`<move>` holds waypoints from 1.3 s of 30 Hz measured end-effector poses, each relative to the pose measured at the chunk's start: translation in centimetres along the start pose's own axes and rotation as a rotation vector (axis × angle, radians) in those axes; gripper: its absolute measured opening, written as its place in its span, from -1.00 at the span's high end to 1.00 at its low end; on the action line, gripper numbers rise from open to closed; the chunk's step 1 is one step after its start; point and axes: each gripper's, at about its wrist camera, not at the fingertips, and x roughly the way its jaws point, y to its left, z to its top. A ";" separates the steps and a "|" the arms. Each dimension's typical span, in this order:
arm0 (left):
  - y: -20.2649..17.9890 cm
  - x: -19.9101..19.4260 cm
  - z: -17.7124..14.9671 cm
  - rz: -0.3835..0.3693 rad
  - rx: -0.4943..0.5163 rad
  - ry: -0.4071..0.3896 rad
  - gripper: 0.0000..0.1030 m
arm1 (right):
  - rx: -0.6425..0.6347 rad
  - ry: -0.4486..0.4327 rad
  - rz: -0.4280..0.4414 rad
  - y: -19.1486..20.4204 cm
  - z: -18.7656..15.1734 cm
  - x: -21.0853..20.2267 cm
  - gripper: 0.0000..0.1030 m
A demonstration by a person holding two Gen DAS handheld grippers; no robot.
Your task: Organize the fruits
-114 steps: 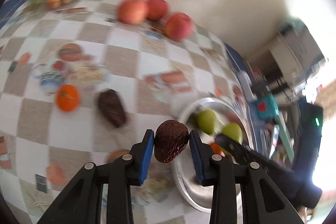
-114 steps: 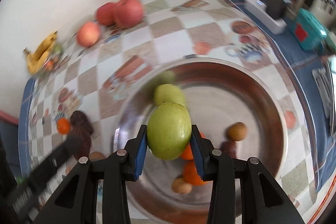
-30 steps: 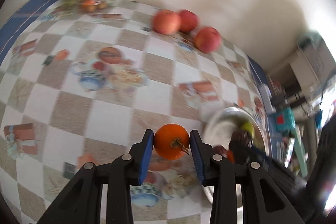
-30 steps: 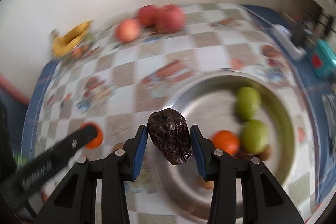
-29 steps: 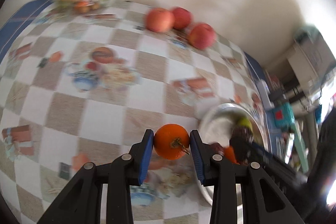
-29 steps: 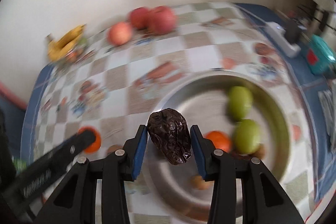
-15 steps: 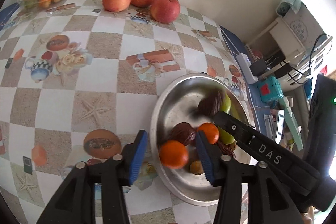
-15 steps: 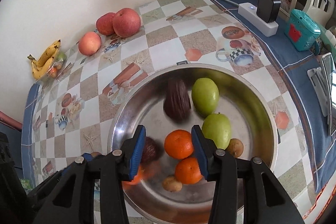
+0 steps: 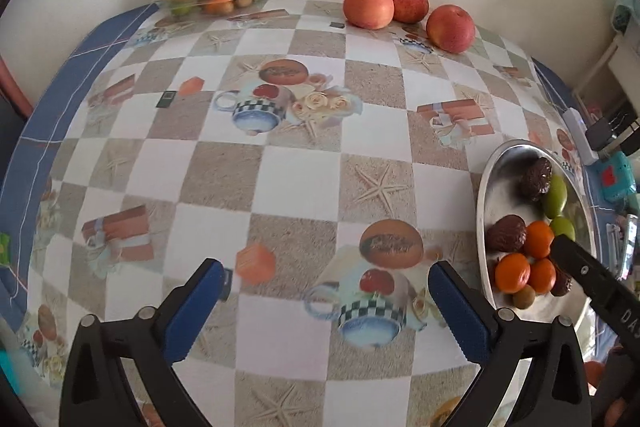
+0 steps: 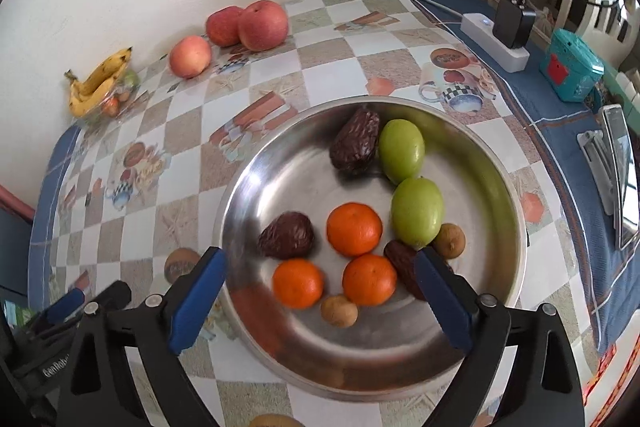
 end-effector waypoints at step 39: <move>1.0 -1.5 -0.5 0.182 -0.043 0.043 -1.00 | -0.092 0.035 -0.034 1.5 -1.6 -0.5 -0.84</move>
